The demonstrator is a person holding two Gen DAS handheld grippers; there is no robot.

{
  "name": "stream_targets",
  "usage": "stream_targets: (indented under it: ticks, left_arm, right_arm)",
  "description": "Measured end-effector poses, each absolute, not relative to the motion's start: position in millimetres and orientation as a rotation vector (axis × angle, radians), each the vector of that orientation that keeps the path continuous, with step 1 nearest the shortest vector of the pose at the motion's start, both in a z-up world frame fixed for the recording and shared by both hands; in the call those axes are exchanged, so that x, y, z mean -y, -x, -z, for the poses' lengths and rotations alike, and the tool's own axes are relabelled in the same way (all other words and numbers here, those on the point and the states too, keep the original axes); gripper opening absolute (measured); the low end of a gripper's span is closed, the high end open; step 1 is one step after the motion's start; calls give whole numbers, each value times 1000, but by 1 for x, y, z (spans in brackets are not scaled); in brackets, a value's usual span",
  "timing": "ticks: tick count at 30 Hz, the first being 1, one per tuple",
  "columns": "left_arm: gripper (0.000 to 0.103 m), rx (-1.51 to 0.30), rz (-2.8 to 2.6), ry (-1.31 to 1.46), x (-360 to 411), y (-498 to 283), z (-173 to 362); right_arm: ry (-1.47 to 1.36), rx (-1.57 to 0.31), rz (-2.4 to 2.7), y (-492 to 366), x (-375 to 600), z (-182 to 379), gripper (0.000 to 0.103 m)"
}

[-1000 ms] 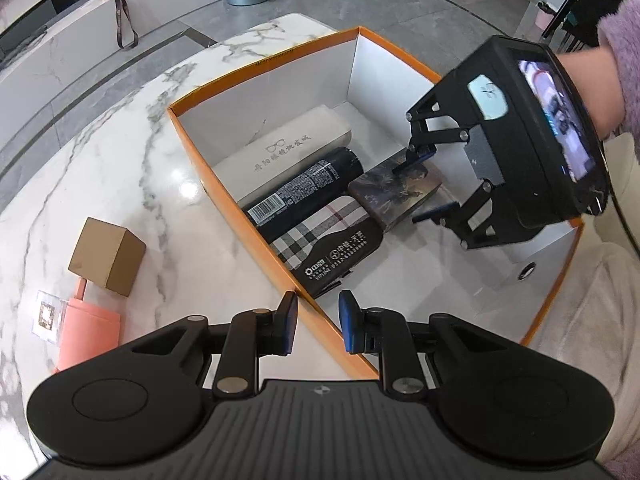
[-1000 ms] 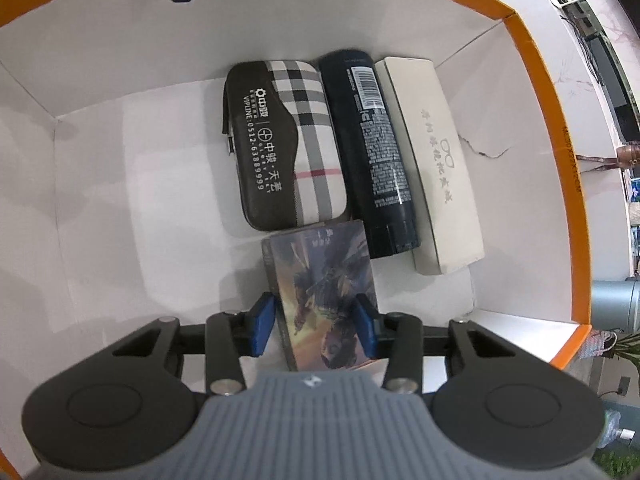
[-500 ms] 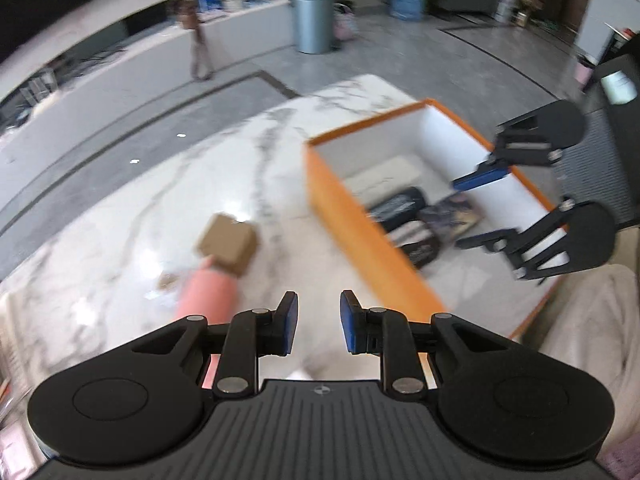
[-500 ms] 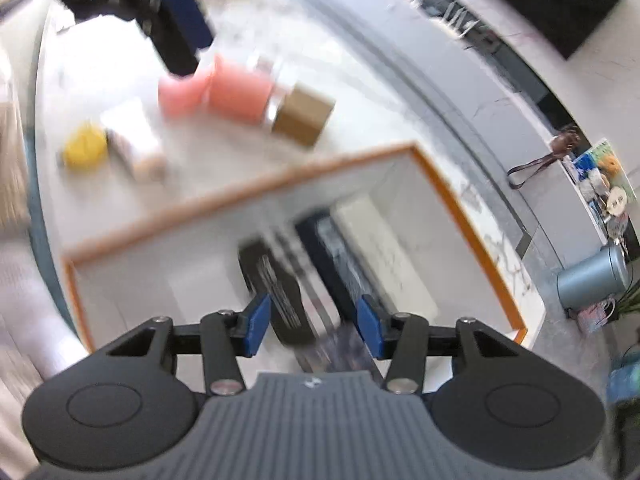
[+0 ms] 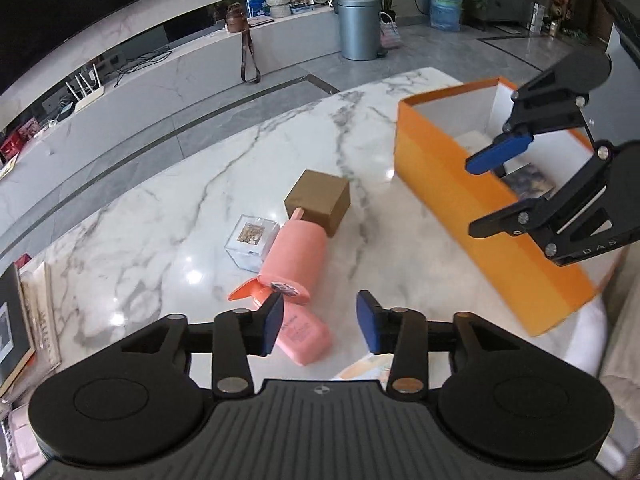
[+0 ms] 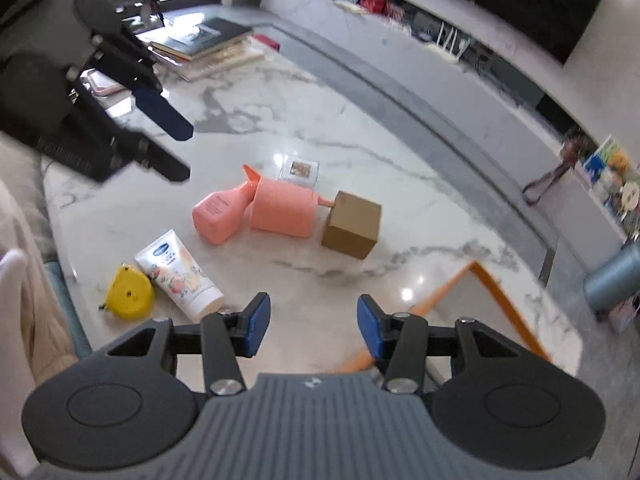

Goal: Organize rigid objects
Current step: 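Move both grippers back to the pink items on the table, then grasp the pink pump bottle with the left gripper while the right grasps the pink cup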

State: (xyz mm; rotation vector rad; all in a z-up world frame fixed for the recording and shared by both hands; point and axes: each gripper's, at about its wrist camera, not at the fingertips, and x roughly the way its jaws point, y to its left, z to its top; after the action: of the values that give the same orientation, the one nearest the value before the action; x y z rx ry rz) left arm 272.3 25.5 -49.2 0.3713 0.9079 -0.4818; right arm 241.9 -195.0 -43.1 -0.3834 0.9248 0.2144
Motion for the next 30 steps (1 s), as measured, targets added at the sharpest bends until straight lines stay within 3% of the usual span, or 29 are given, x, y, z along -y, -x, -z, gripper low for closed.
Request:
stream_targets:
  ticks: [2, 12, 15, 17, 21, 30]
  left_arm:
    - [56, -923, 475, -366, -32, -283, 62]
    - [56, -1112, 353, -35, -72, -337, 128]
    - [57, -1133, 362, 37, -76, -343, 138]
    - [56, -1139, 352, 66, -77, -348, 142]
    - [56, -1169, 354, 83, -78, -354, 147]
    - [52, -1228, 329, 53, -83, -352, 147]
  right_arm:
    - [356, -940, -205, -253, 192, 47, 46]
    - [-138, -975, 12, -326, 207, 94, 47]
    - [-343, -970, 69, -339, 215, 109, 51]
    - [-481, -976, 103, -346, 221, 118, 64]
    - [-732, -1007, 146, -361, 231, 139, 64]
    - [-864, -1010, 179, -379, 223, 165, 68]
